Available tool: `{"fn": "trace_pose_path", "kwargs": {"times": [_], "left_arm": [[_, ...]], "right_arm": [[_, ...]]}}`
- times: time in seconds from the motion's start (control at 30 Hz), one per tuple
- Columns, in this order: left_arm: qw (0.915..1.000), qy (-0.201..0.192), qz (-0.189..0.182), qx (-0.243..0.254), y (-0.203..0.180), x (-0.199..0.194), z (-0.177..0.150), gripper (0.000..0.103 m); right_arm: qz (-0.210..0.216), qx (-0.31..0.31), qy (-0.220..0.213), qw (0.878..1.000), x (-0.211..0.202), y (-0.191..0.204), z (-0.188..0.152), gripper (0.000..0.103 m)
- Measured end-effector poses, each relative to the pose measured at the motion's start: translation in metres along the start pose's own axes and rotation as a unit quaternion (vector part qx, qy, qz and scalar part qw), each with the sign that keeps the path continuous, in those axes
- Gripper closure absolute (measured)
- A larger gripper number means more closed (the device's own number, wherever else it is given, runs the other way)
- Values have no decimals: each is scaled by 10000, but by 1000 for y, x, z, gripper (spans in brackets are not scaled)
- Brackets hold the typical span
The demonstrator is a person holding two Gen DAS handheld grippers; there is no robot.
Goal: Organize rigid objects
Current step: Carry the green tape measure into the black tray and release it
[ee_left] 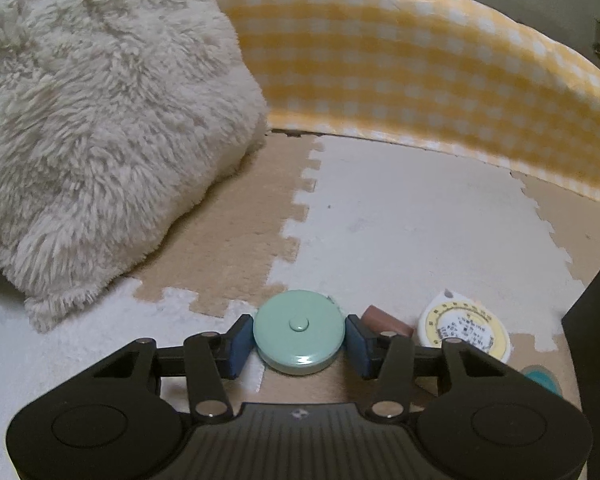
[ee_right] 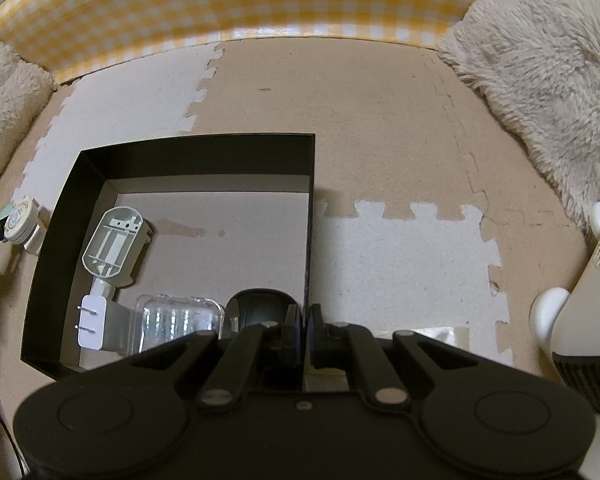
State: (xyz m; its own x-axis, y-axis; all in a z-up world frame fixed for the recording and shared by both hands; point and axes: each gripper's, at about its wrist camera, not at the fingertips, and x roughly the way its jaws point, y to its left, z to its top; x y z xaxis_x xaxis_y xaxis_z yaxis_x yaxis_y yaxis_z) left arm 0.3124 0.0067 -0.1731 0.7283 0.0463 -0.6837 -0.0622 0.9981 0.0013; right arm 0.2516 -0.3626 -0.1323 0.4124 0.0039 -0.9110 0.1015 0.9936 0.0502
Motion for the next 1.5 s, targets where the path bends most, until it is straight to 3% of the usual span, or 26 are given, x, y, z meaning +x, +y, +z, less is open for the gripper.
{"fn": "trace_pose_path", "kwargs": {"times": [0.17,0.3,0.53,0.73,0.9,1.23,1.5], "left_arm": [[9996,-239,-105,-133,-4,-17,11,53],[9972,-593,-424,-189,-16,-39,24,53],[9859,-827,-1433,-245,-51,-78,40,53],[9683,-398,-2466,-70,-107,-91,35,53],[9571,191,-2892,7,-154,-79,28,53],[9491,844,-2993,508,-234,-49,10,52],[9477,1215,-2935,320,-257,-20,0,52]], "right_arm": [[56,70,-17,10000,-2,-2,0,99],[85,111,-127,9998,-8,-3,-1,99],[268,347,-477,9979,-25,-12,-3,100],[351,405,-506,9973,-25,-14,-5,100],[351,336,-530,9974,-26,-14,-6,100],[388,380,-530,9971,-26,-15,-7,100],[479,501,-515,9963,-26,-18,-7,100]]}}
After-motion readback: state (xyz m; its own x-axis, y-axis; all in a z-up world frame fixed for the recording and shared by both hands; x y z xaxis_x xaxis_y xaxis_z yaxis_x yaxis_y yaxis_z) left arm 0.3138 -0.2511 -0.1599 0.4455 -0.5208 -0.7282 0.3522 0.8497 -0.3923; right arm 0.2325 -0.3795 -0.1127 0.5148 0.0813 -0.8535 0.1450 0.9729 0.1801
